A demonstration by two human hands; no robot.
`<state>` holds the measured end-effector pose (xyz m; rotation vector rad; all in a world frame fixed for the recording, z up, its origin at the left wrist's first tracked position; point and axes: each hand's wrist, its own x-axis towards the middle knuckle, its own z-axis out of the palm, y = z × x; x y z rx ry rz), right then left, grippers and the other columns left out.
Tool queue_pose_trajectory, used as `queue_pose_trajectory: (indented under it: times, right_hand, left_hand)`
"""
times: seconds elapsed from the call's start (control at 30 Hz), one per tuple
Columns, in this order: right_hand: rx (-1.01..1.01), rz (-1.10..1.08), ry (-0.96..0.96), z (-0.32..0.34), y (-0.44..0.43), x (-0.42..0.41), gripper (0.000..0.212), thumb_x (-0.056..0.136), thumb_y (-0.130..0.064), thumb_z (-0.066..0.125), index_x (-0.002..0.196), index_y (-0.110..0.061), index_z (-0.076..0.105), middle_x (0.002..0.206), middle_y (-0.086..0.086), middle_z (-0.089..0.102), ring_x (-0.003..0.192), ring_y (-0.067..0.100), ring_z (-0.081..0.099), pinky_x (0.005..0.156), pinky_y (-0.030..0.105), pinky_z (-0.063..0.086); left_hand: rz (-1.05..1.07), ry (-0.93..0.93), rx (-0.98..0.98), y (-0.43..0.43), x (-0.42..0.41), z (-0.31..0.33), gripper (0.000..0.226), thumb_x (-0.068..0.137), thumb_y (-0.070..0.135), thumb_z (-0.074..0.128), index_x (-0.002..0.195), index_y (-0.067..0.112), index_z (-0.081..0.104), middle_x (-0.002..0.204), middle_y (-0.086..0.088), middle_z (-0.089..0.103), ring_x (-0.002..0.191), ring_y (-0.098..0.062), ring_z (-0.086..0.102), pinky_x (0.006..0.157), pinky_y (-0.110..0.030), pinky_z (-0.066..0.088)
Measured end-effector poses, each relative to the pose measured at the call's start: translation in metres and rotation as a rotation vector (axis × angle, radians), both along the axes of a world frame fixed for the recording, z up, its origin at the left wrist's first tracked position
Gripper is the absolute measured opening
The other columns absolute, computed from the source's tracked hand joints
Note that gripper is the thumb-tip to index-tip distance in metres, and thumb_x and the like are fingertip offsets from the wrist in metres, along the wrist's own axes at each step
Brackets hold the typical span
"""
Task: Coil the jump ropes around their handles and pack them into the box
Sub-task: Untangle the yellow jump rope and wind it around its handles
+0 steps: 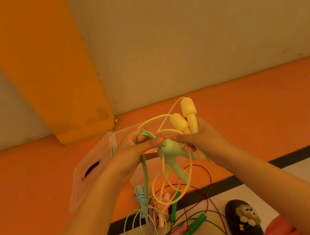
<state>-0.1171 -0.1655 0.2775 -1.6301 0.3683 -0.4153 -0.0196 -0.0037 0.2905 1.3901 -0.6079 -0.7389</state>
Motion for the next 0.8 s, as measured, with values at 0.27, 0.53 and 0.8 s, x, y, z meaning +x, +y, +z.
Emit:
queue_pose_trajectory:
  times: [0.27,0.53,0.8]
  right_hand:
    - [0.040,0.099,0.114,-0.002,0.012,0.000,0.043,0.078,-0.005,0.075,0.114,-0.013,0.053,0.076,-0.006,0.055,0.049,-0.010,0.053,0.045,0.010,0.040]
    - [-0.124,0.061,0.350,-0.001,-0.007,0.003,0.039,0.078,-0.012,0.073,0.112,-0.008,0.054,0.062,0.001,0.058,0.043,0.005,0.047,0.043,0.021,0.037]
    - [-0.090,0.027,0.135,0.007,0.001,-0.002,0.021,0.081,-0.001,0.070,0.080,-0.015,0.054,0.065,0.001,0.051,0.043,-0.003,0.046,0.042,0.012,0.036]
  left_hand:
    - [0.052,0.187,0.011,-0.005,0.003,-0.009,0.028,0.083,-0.006,0.035,0.088,0.000,0.062,0.085,-0.008,0.072,0.074,-0.017,0.065,0.058,-0.026,0.047]
    - [0.173,0.259,-0.128,-0.010,0.004,-0.006,0.026,0.083,-0.011,0.030,0.082,0.001,0.053,0.088,-0.009,0.075,0.081,-0.020,0.067,0.061,-0.026,0.054]
    - [-0.012,0.274,-0.131,-0.006,-0.005,-0.003,0.026,0.084,-0.010,0.026,0.086,-0.001,0.050,0.091,-0.010,0.075,0.083,-0.017,0.071,0.062,-0.027,0.056]
